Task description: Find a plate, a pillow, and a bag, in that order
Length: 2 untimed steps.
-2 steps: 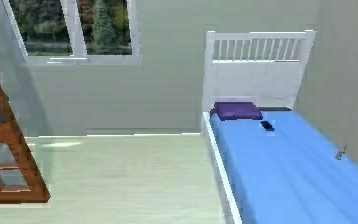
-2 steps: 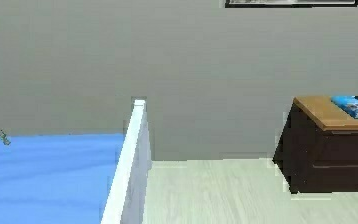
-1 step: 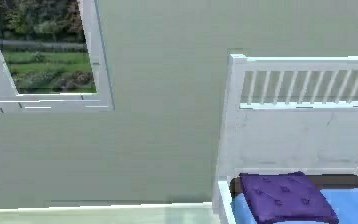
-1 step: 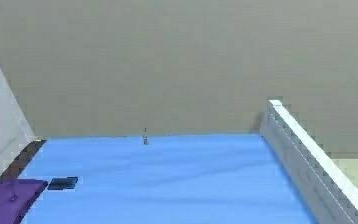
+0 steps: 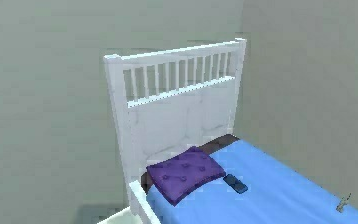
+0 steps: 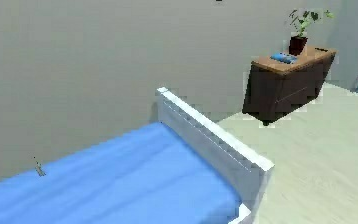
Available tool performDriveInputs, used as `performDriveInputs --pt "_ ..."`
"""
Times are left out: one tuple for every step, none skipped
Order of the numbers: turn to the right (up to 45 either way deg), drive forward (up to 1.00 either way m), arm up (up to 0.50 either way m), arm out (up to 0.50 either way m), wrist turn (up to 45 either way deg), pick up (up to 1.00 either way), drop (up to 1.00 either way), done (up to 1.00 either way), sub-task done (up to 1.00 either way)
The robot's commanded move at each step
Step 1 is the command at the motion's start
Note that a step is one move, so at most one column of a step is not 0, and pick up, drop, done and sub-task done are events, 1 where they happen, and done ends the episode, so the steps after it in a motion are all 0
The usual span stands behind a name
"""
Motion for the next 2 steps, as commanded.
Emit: performDriveInputs --pt "0.0 0.0 0.0 0.0 0.0 0.0 0.0 0.0 1.0" --pt "45.0 0.0 0.0 0.0 0.0 0.0 0.0 0.0 0.0"
